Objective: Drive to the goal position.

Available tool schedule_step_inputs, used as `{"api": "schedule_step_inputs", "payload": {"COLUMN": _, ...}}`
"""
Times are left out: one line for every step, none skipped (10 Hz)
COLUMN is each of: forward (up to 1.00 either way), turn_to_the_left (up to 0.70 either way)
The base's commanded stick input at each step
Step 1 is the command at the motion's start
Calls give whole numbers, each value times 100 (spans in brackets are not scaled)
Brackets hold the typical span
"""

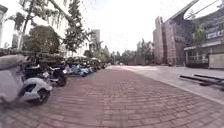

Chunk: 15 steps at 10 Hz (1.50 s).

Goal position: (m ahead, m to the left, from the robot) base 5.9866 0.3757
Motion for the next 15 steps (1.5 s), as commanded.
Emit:
{"api": "schedule_step_inputs", "payload": {"forward": 70, "turn_to_the_left": 14}}
{"api": "schedule_step_inputs", "payload": {"forward": 70, "turn_to_the_left": 9}}
{"api": "schedule_step_inputs", "payload": {"forward": 70, "turn_to_the_left": 0}}
{"api": "schedule_step_inputs", "payload": {"forward": 70, "turn_to_the_left": 0}}
{"api": "schedule_step_inputs", "payload": {"forward": 70, "turn_to_the_left": 0}}
{"api": "schedule_step_inputs", "payload": {"forward": 70, "turn_to_the_left": 0}}
{"api": "schedule_step_inputs", "payload": {"forward": 70, "turn_to_the_left": 0}}
{"api": "schedule_step_inputs", "payload": {"forward": 70, "turn_to_the_left": 0}}
{"api": "schedule_step_inputs", "payload": {"forward": 70, "turn_to_the_left": 0}}
{"api": "schedule_step_inputs", "payload": {"forward": 70, "turn_to_the_left": 0}}
{"api": "schedule_step_inputs", "payload": {"forward": 70, "turn_to_the_left": 0}}
{"api": "schedule_step_inputs", "payload": {"forward": 70, "turn_to_the_left": 0}}
{"api": "schedule_step_inputs", "payload": {"forward": 70, "turn_to_the_left": 0}}
{"api": "schedule_step_inputs", "payload": {"forward": 70, "turn_to_the_left": 0}}
{"api": "schedule_step_inputs", "payload": {"forward": 70, "turn_to_the_left": 0}}
